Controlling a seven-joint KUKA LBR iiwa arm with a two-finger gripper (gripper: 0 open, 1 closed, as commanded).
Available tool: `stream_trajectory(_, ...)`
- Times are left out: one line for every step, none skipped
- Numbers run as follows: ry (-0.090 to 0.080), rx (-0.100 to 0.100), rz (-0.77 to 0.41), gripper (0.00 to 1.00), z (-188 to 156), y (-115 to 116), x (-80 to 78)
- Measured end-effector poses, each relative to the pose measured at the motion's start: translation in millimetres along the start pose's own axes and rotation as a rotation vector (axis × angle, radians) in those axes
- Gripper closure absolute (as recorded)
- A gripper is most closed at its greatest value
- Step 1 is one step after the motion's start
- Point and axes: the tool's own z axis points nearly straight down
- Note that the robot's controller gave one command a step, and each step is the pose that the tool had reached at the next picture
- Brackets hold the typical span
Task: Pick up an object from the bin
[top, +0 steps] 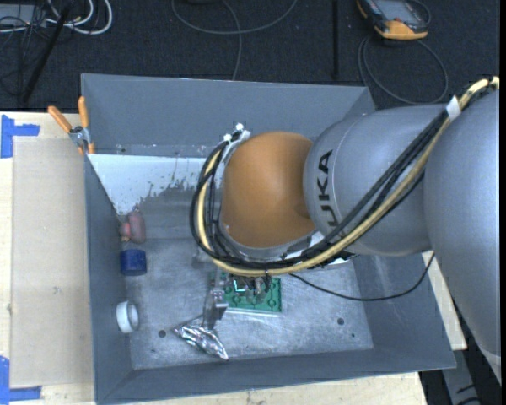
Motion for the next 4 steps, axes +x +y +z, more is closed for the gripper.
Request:
stream_trajectory(-0.012,-0.001,0.019,0.0,74.4,14.2,39.9)
stream_trajectory(-0.008,0.0,-0.054,0.0,54.9,8.3,44.9)
stream_trajectory(-0.006,-0.001,0.147,0.0,54.2,4.4,49.5)
stream_trajectory(-0.017,-0.006,0.218,0.0,82.8,-4.9,45.7)
